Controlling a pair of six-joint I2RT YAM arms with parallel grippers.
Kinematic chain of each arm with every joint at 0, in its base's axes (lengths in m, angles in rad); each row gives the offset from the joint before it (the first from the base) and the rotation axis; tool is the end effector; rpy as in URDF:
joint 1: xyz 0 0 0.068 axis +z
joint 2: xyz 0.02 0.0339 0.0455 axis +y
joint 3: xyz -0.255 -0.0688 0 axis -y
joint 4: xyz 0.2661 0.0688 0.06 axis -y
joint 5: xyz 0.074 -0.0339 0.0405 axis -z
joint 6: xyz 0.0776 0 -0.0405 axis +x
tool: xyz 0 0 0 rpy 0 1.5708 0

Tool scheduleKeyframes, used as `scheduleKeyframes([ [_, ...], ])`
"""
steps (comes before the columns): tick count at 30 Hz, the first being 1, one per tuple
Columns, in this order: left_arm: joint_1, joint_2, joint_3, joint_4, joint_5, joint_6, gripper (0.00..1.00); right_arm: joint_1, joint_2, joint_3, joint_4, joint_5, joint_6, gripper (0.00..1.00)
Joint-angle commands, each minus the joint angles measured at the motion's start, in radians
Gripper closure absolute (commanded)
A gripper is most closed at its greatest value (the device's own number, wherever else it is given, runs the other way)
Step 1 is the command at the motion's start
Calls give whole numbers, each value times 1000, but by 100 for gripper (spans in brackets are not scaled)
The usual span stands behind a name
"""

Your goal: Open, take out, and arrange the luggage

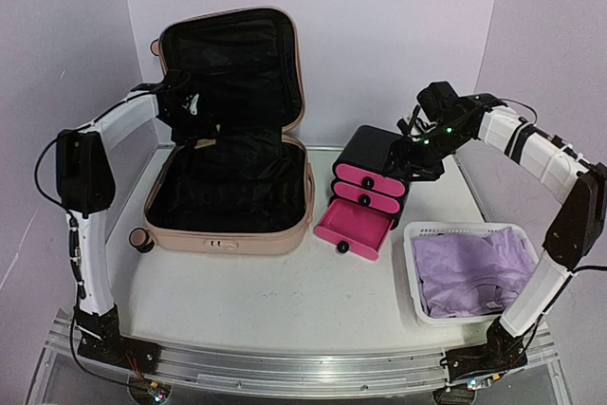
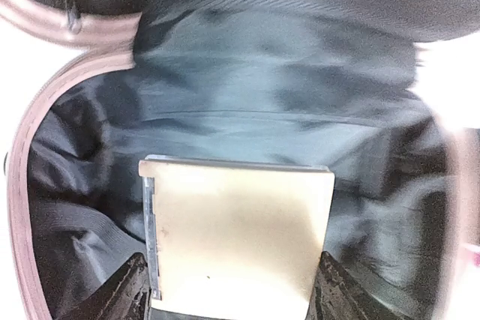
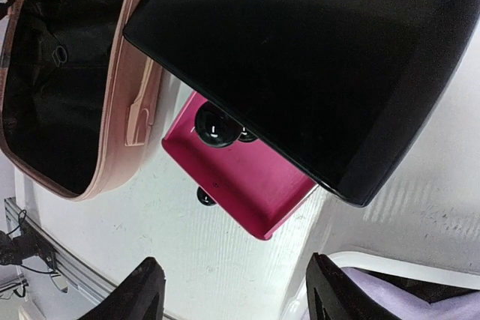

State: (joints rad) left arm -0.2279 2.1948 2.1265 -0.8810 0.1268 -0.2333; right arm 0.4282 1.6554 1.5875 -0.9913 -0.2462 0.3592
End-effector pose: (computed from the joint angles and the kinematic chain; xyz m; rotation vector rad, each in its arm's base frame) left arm 0.5106 -0.1285 0.2394 0.0450 2.5436 -0.3439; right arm 0.3416 0.1767 0.2792 -0.1807 2.6992 0.5802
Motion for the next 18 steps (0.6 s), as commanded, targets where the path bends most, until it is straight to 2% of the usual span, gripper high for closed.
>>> scheduleKeyframes([
  [1,-13,-261,-221,261,292,-144,50,11,-61,79,2,-5,4,33],
  [3,-56,-348,-339,381,342,-176,49,29,-58,108,4,-14,19,32],
  [5,-129,-427,-430,454,300,-174,49,69,-50,141,14,-20,39,32],
  [8,-261,-555,-588,598,144,-173,50,137,-31,174,84,-75,97,32],
  [11,-413,-628,-709,700,-40,-150,50,180,-26,145,245,-166,210,33],
  [15,-567,-644,-768,743,-237,-123,51,234,-27,86,459,-221,332,37],
  [18,-657,-665,-812,795,-332,-108,52,267,-17,65,507,-195,349,43],
])
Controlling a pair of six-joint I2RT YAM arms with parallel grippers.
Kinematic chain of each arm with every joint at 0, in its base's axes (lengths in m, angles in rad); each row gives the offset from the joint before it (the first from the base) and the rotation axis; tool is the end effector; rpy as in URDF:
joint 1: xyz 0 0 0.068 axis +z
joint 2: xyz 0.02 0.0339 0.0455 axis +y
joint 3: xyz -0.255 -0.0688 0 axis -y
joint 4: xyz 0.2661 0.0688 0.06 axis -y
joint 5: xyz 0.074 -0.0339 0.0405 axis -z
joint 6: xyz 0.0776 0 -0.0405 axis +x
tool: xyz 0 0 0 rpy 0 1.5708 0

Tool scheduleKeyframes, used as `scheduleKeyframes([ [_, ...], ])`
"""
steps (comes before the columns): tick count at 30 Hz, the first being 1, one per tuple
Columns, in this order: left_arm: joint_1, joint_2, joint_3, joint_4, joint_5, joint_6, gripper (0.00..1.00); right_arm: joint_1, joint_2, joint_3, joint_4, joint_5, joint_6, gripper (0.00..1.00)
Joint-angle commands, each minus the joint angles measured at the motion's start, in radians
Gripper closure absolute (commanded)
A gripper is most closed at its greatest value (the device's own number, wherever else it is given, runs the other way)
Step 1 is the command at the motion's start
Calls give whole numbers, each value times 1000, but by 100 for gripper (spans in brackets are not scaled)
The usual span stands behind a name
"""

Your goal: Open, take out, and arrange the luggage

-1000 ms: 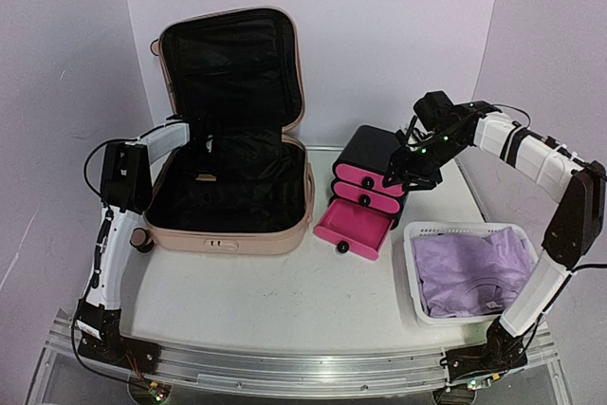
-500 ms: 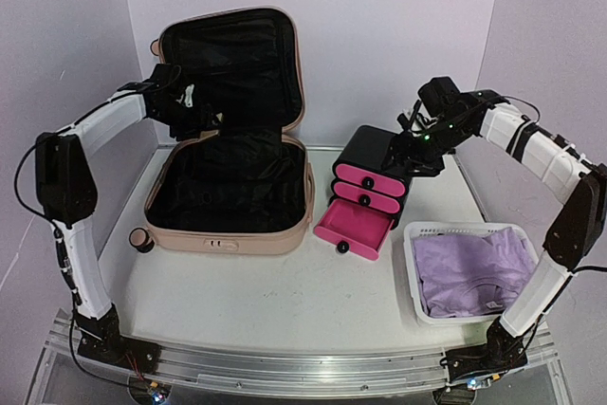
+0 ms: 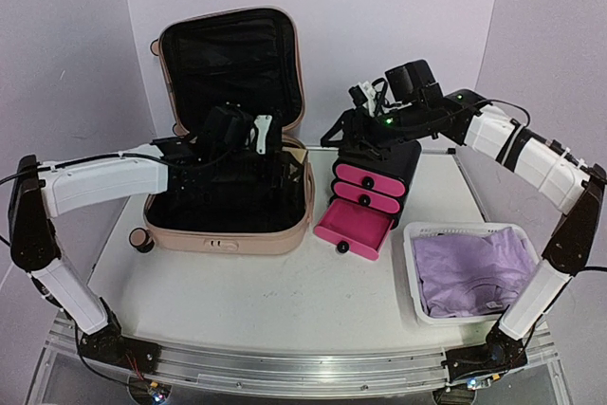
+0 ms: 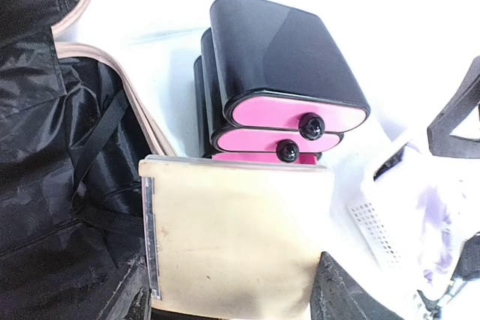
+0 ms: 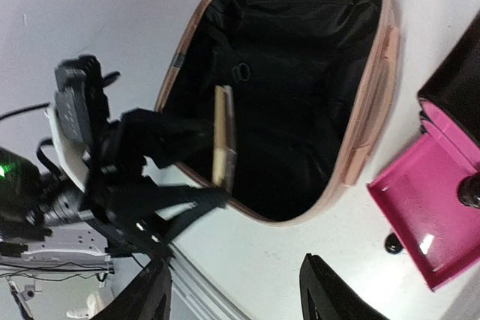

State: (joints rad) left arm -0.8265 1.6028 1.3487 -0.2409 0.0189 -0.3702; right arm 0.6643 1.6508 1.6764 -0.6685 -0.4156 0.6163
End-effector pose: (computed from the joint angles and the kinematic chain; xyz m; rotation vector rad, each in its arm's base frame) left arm 0.2931 -0.3204 0.2875 0.4989 2.0951 -0.7405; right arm 0.3121 0.2842 0.3475 -0.3099 2.3870 1.1203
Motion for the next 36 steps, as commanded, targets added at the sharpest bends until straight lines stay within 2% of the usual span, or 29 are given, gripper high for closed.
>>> scheduleKeyframes([
  [1,-81,-79,-48,173,-249,33,52,37,-10,-35,195,-17,99,45],
  [9,-139,-90,-126,277,-249,-30,53,58,9,-100,245,35,125,50],
  [21,-162,-85,-134,290,-236,-22,54,61,53,-103,245,40,137,56],
  [31,-166,-63,-123,288,-227,-13,55,66,83,-88,263,6,159,69],
  [36,-166,-66,-125,288,-226,-12,55,66,78,-96,286,-6,170,80],
])
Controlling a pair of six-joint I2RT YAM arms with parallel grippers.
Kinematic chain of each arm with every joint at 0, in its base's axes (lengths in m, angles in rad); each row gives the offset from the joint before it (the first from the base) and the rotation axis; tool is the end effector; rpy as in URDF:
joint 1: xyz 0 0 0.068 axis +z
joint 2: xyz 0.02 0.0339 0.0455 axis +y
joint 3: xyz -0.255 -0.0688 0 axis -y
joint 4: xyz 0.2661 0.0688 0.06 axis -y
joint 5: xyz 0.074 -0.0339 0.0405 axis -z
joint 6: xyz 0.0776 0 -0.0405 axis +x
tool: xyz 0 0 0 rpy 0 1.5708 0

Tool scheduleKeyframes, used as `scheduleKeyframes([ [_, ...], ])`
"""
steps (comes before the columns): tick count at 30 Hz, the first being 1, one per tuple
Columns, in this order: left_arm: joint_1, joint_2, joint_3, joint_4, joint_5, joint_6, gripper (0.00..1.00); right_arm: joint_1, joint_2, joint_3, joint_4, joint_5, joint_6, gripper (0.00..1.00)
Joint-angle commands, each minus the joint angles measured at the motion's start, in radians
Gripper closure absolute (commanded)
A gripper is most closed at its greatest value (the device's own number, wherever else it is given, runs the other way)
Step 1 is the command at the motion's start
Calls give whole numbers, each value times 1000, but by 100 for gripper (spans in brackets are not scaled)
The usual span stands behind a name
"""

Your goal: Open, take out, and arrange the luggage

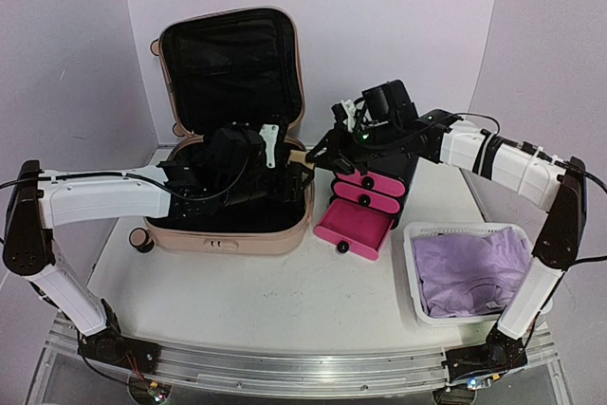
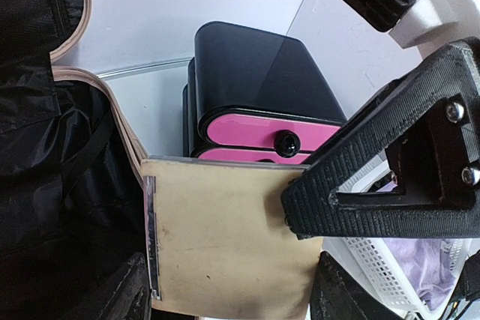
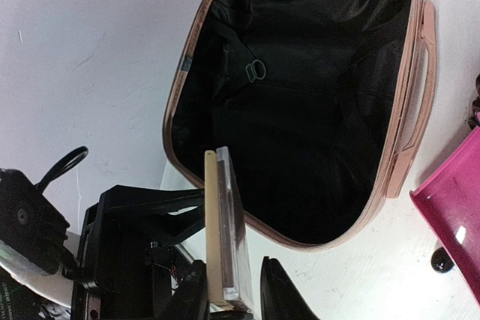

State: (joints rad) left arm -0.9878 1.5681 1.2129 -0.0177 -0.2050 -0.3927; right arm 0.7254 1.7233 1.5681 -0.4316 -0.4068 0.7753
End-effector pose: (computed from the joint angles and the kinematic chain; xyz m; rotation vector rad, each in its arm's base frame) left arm 0.2495 -0.3497 0.2776 0.4519 1.9523 -0.7103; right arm 0.3177 0.3228 0.3033 -0.2046 2.3971 1.2347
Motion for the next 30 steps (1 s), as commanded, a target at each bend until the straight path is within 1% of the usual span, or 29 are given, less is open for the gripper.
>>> scheduleKeyframes([
  [1,-5,-32,11,64,-1,11,55,5,7,12,54,-21,13,82],
  [3,-5,-33,11,65,0,11,54,5,7,9,66,-33,21,89],
  [5,-5,-34,14,65,-3,9,51,5,4,5,76,-39,26,98],
  [7,-5,-41,9,63,-10,7,42,5,-5,-4,77,-35,21,100],
  [9,-5,-60,-4,60,-19,14,27,3,-26,-17,74,-21,-8,100],
  [10,-4,-75,-16,59,-32,21,21,3,-40,-23,48,-7,-42,100],
  [11,-1,-97,-33,58,-41,26,15,1,-59,-23,3,22,-115,100],
  [13,11,-167,-79,56,-39,47,9,2,-98,-21,-117,79,-306,100],
  [14,21,-199,-93,55,-36,57,7,2,-110,-21,-181,92,-408,100],
  [16,41,-263,-142,48,-44,70,6,21,-143,-45,-298,115,-664,99],
  [17,54,-298,-165,42,-60,63,5,40,-168,-77,-331,161,-772,98],
  [18,68,-328,-186,35,-70,52,4,54,-186,-111,-358,220,-853,98],
  [19,88,-354,-208,31,-72,38,3,61,-199,-131,-381,281,-898,98],
  [22,149,-403,-255,24,-59,-18,3,67,-221,-146,-439,390,-965,98],
  [24,167,-412,-270,24,-55,-29,3,67,-208,-139,-471,446,-986,98],
  [27,170,-409,-268,-1,-64,-41,3,78,-142,-107,-535,524,-999,99],
  [30,170,-395,-250,-6,-55,-42,3,96,-75,-90,-537,655,-999,100],
])
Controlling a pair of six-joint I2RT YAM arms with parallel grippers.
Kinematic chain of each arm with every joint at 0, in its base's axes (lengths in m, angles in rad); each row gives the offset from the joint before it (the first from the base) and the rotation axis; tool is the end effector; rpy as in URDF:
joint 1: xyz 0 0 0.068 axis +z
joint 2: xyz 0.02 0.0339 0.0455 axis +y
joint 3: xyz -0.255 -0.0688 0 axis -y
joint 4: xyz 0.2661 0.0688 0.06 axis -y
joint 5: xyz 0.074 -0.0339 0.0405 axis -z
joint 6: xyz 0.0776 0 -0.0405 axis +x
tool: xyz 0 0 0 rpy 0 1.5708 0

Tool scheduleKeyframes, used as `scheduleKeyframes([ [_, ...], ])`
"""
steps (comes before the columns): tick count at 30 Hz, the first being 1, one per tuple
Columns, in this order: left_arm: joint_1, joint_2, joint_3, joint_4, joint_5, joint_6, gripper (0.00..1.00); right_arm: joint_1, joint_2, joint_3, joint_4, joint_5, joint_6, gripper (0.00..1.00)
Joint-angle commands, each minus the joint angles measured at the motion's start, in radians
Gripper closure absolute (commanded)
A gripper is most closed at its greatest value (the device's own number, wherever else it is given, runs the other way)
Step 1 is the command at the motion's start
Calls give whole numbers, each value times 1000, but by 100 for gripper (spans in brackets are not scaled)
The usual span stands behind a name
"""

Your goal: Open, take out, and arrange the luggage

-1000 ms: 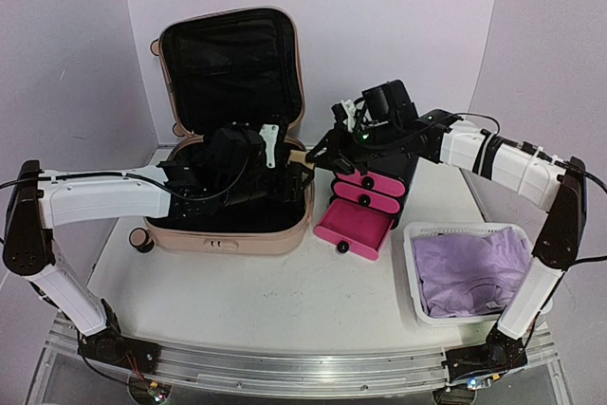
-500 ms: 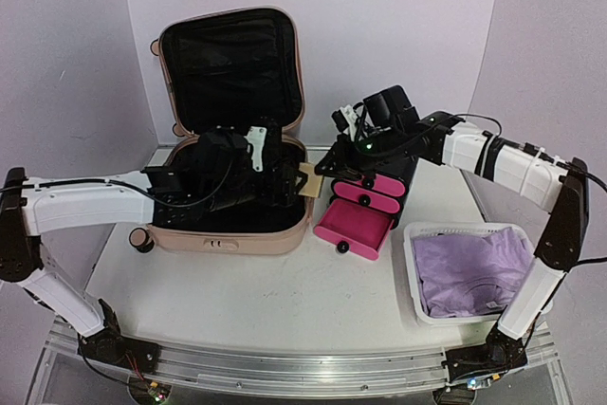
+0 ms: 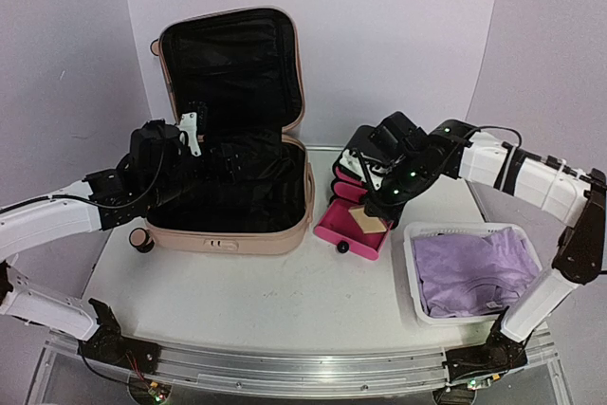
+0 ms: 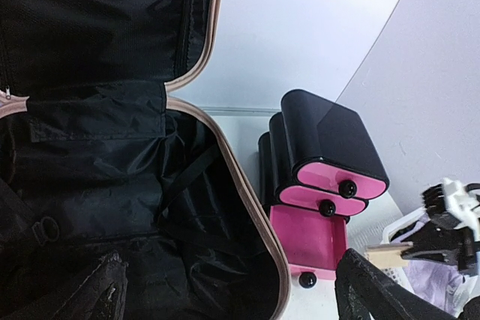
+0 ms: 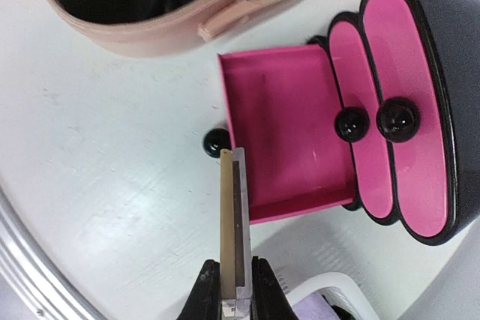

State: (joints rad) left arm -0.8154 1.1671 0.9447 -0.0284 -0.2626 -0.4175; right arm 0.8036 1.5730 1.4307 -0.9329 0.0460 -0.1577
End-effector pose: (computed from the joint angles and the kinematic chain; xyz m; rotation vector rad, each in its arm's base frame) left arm 0.2456 -0.2314 0.3109 0.1797 1.8503 -0.6305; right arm 0.2556 0.2599 0.2569 -1.2130 2.3596 0.1551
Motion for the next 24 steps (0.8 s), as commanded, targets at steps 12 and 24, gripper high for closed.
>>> scheduleKeyframes([
  [12,-2,21,58,-8,32,-17,3,24,358,163,87,556,-99,100],
  [24,-2,4,47,-16,25,-26,3,26,510,192,183,652,-163,87],
])
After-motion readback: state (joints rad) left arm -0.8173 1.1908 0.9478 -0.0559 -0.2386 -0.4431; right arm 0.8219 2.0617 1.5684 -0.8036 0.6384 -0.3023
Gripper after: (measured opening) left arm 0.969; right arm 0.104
